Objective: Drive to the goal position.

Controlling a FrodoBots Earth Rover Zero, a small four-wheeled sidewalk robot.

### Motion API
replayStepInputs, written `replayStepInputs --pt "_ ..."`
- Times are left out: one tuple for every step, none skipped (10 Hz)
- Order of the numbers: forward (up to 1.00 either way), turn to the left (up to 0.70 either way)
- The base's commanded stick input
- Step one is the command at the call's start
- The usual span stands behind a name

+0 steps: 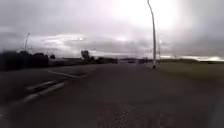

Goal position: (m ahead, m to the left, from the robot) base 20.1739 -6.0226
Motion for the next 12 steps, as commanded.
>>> replayStepInputs --pt "1.00 0.00" --pt "1.00 0.00" --pt "1.00 0.00" --pt "1.00 0.00" --pt "1.00 0.00" --pt "1.00 0.00" --pt "1.00 0.00" --pt "1.00 0.00" --pt "1.00 0.00" --pt "1.00 0.00" --pt "1.00 0.00" --pt "1.00 0.00"
